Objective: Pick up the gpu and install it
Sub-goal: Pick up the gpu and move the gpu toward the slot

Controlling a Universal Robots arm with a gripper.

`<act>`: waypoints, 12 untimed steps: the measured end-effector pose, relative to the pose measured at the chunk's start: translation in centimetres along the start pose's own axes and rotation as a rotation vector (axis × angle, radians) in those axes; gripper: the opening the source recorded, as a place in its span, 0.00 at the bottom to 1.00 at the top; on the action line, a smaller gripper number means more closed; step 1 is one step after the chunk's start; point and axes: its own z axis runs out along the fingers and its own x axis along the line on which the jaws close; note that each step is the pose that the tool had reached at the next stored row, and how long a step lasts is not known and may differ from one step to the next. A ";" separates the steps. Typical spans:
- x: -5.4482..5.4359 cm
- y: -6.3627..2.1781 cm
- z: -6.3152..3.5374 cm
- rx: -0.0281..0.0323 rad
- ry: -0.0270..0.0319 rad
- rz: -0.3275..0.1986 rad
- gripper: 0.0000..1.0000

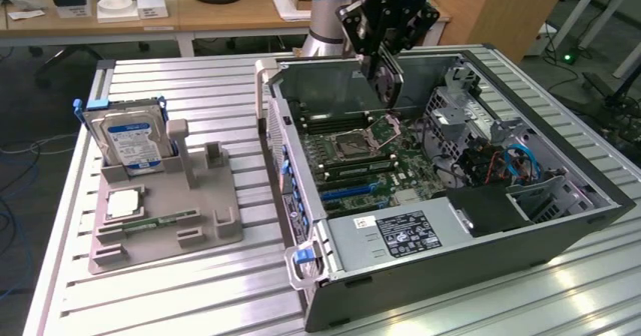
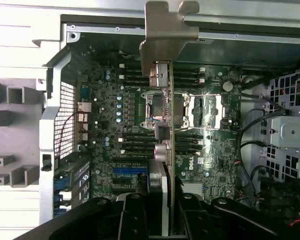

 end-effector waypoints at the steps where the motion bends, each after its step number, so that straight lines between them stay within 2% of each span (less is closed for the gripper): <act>1: -0.1 0.00 0.00 0.0000 0.0000 0.000 0.28; 12: -1.4 -0.01 0.04 0.0000 0.0000 0.000 0.28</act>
